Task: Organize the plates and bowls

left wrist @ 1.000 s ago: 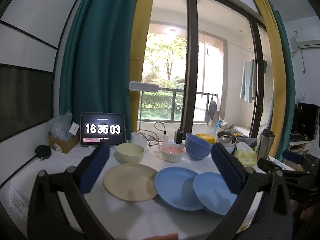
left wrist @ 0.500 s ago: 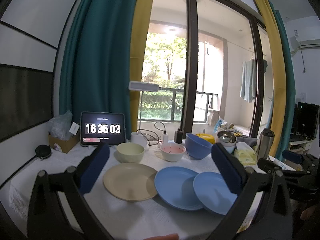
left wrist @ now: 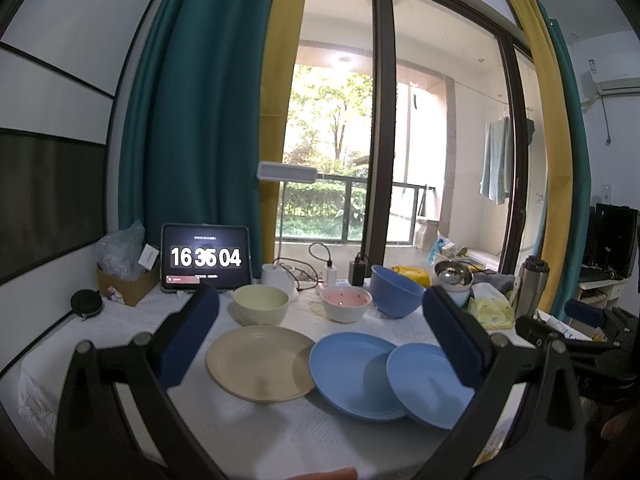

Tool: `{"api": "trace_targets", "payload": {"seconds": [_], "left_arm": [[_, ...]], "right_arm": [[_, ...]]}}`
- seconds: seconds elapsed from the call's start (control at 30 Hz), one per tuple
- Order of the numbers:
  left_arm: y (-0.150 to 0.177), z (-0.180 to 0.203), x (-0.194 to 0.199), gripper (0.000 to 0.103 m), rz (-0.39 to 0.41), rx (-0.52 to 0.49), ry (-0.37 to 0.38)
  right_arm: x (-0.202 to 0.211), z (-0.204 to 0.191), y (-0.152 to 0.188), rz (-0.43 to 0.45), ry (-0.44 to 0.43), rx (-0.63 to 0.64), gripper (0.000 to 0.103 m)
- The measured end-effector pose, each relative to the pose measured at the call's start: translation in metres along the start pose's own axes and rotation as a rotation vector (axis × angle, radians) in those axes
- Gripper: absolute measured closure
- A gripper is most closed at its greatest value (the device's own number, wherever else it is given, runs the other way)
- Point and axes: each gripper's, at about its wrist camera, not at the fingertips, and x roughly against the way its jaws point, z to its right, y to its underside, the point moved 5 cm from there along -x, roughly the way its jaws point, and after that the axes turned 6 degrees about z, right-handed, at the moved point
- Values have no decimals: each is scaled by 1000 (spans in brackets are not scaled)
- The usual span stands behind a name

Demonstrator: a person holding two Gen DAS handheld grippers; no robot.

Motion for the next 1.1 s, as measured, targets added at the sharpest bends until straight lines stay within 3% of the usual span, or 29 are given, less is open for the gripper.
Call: {"api": "trace_targets", "payload": {"seconds": [0.77,1.1], "left_arm": [[-1,13,-12,1,-7,-46,23],[28,48,-69,1,-125,-106,66]], "right_arm": [[-13,8,-2,-10,-2,-25,12],[-50,30,18,-71,8,-60,12]]}}
